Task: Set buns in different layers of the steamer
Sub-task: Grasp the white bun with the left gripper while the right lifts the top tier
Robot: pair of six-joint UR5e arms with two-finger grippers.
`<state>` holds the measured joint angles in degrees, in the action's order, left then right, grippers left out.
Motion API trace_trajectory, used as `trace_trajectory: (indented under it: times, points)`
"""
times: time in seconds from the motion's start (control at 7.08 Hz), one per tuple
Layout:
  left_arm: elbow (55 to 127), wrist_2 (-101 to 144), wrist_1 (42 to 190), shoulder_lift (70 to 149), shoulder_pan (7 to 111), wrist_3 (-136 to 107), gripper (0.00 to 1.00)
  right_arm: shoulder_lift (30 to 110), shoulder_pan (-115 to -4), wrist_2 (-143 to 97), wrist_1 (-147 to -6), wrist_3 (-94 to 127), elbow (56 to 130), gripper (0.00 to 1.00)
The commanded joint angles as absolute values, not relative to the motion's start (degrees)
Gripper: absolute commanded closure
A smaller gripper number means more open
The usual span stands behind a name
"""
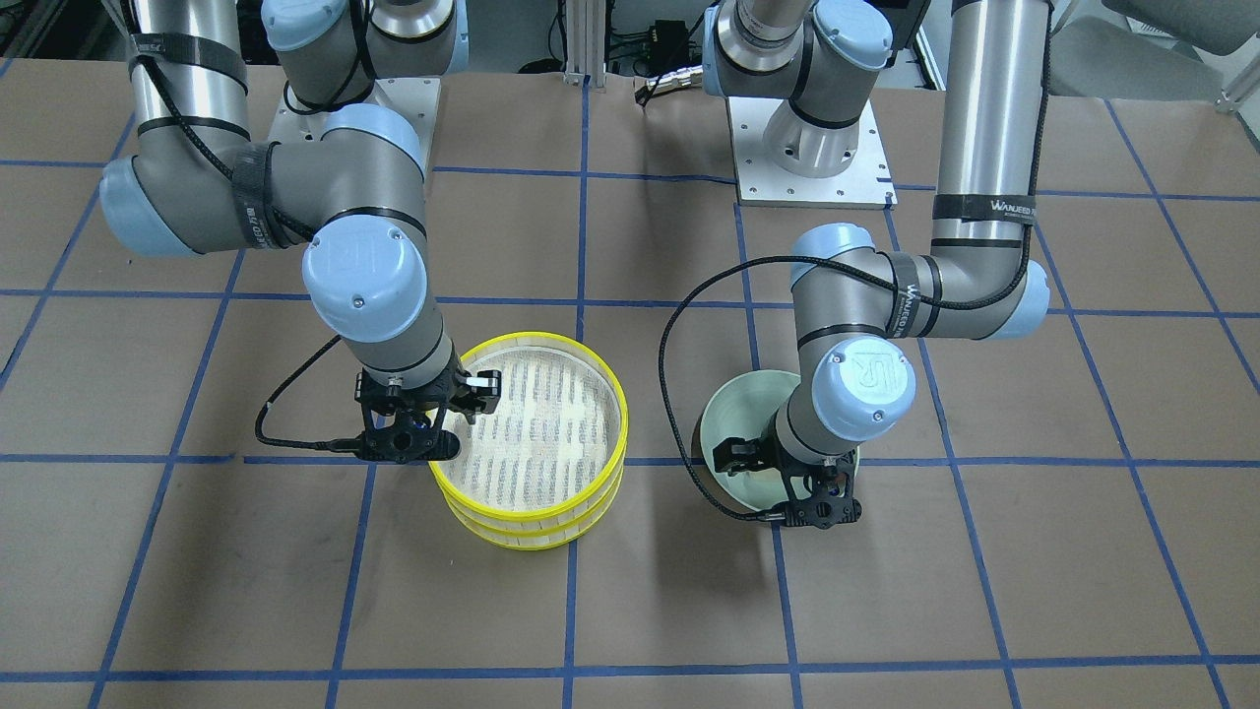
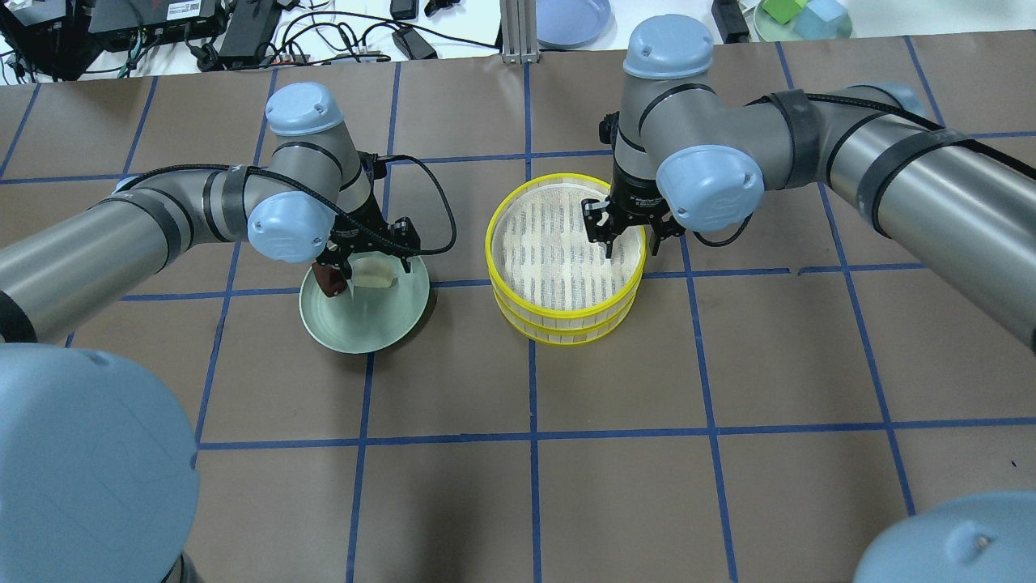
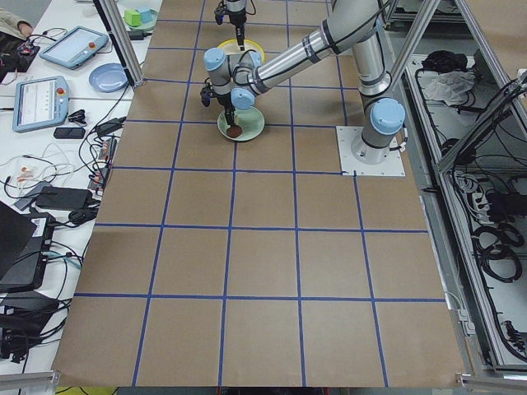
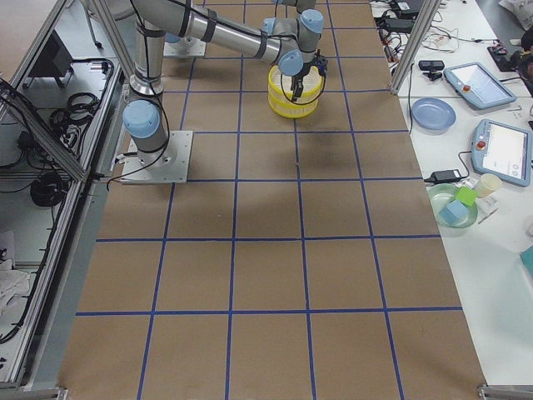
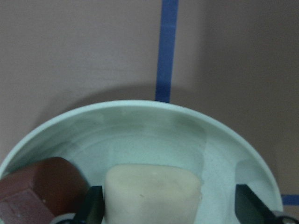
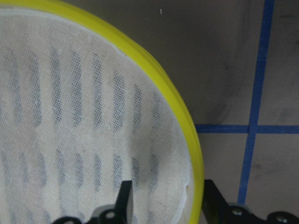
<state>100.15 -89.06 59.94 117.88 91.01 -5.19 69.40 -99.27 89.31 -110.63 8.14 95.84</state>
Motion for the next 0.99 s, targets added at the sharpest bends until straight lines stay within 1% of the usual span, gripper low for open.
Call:
trace_trajectory:
  times: [0.0,0.14,0.28,0.42,0.57,0.71,0.85]
  points:
    - [100.2,-88.0,60.2,117.4,91.8,-4.5,0.13,70.1,-98.2,90.0,-109.8,8.0,95.5,1.00]
    - [100.1,-88.1,60.1,117.2,91.8,-4.3,0.62,71.4,-96.3,89.8,-109.2,7.7,95.6,1.00]
    - [100.1,-88.1,60.1,117.2,91.8,-4.3,0.73,73.8,-94.5,89.8,-105.9,7.2,95.3,1.00]
    - [100.1,-88.1,60.1,117.2,91.8,-4.3,0.73,75.8,-92.1,89.8,-103.7,6.7,95.1,1.00]
    - [100.1,-88.1,60.0,117.1,91.8,-4.3,0.93,75.9,-88.7,89.9,-103.2,4.9,95.1,1.00]
    - [99.9,-88.0,59.5,116.8,91.8,-4.2,1.00,75.9,-84.1,90.0,-102.1,0.8,95.2,1.00]
    - [99.3,-88.1,59.4,115.8,91.9,-4.4,1.00,75.9,-78.8,91.0,-100.7,-8.1,95.2,1.00]
